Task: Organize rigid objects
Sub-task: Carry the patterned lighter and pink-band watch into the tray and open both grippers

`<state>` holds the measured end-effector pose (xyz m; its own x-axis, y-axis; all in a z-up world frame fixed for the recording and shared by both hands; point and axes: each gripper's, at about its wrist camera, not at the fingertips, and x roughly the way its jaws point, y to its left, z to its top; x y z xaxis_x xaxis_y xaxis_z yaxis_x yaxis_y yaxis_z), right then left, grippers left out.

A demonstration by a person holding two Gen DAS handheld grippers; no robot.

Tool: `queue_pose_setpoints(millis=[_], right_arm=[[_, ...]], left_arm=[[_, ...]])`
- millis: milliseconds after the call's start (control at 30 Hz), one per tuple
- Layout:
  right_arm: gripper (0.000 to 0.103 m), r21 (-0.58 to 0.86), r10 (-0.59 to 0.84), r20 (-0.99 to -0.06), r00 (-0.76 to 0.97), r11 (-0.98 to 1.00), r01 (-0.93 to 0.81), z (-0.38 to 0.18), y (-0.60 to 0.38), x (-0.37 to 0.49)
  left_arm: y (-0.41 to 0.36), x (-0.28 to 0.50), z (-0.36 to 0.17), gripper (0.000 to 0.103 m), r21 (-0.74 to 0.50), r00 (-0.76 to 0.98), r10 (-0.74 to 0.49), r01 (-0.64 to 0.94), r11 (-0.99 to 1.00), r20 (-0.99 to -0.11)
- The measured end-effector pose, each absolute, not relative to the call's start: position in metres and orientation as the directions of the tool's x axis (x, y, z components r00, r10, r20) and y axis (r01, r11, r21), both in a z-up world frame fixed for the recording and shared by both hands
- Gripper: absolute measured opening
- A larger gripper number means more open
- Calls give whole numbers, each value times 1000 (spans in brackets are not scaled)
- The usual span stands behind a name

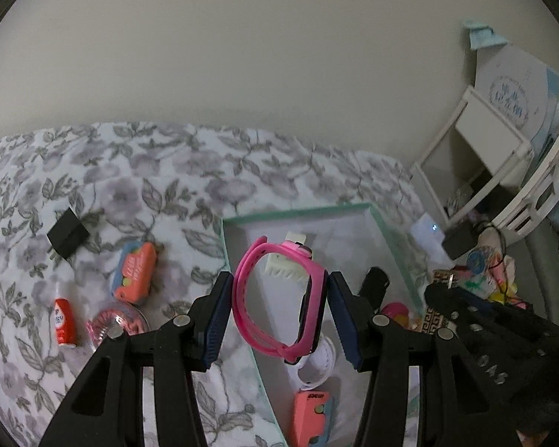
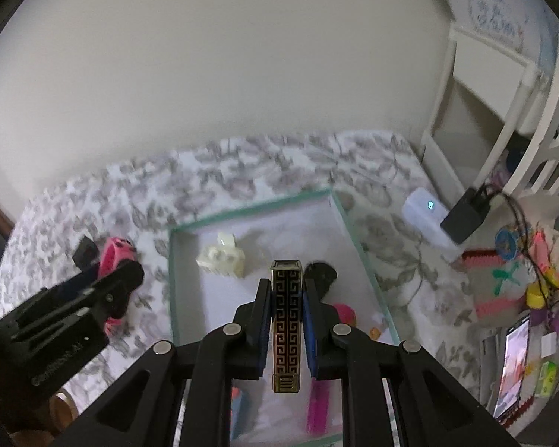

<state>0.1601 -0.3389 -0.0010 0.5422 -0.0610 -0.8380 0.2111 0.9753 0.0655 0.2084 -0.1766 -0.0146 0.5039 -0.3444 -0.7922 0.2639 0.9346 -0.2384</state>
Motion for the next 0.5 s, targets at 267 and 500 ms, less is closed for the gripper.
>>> queue_pose_setpoints(millis=[267,500], right_arm=[[17,18,-65,-904,422,982,190,-46,-336,171],[17,7,-49,-929,366,989,150,-71,-322,177]], left_arm=[[-189,209,-35,53,-219,457,-331,281,934,-826],[-196,211,-56,53,-196,425,-307,285,938,-852]])
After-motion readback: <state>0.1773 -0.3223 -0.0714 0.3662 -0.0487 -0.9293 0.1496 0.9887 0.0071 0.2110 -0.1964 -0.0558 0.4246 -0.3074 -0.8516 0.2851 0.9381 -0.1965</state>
